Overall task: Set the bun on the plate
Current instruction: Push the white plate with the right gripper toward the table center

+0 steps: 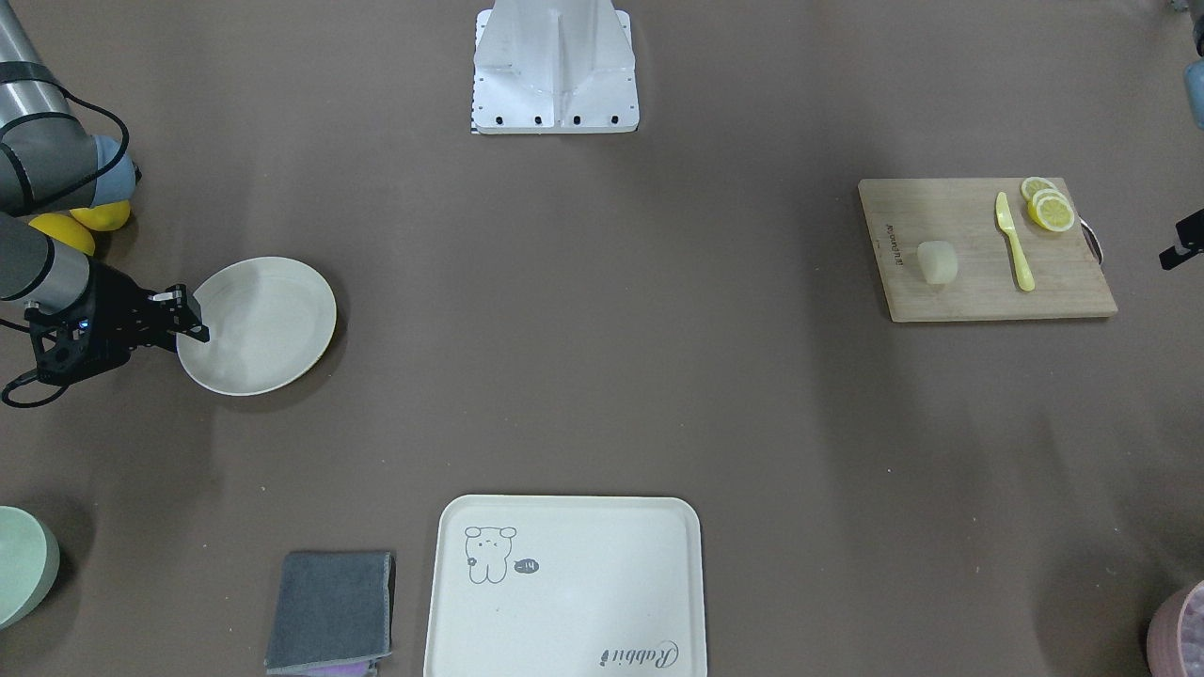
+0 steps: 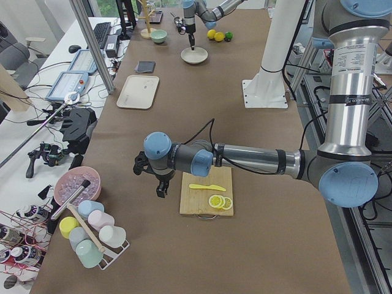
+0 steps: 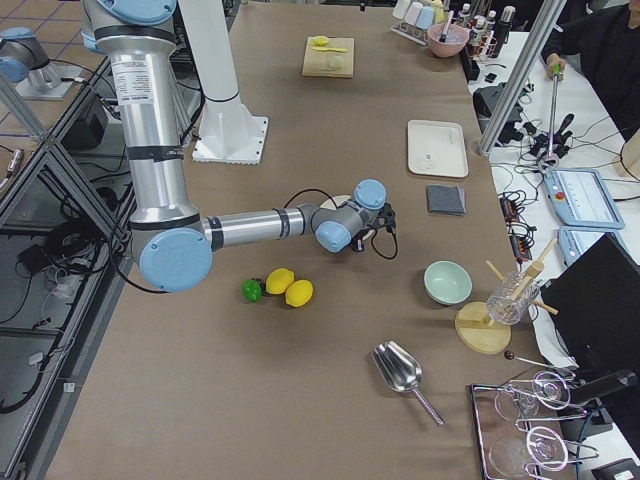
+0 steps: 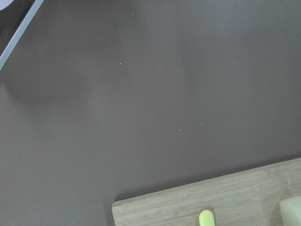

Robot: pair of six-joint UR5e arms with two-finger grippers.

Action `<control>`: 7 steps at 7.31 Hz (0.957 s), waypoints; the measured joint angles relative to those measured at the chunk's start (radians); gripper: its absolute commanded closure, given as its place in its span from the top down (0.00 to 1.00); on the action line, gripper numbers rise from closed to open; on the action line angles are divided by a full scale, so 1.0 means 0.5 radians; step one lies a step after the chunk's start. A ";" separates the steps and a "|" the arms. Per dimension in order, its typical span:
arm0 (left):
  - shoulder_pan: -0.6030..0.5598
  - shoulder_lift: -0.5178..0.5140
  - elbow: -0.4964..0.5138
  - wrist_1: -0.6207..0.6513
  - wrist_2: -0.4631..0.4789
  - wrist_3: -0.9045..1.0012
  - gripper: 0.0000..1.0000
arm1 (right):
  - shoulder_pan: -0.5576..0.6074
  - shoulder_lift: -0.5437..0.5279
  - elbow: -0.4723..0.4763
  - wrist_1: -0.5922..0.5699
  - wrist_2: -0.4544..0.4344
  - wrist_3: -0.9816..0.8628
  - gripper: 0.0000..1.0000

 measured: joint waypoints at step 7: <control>0.174 0.033 -0.117 -0.322 0.076 -0.733 0.97 | -0.347 0.528 0.167 0.001 -0.202 1.205 0.00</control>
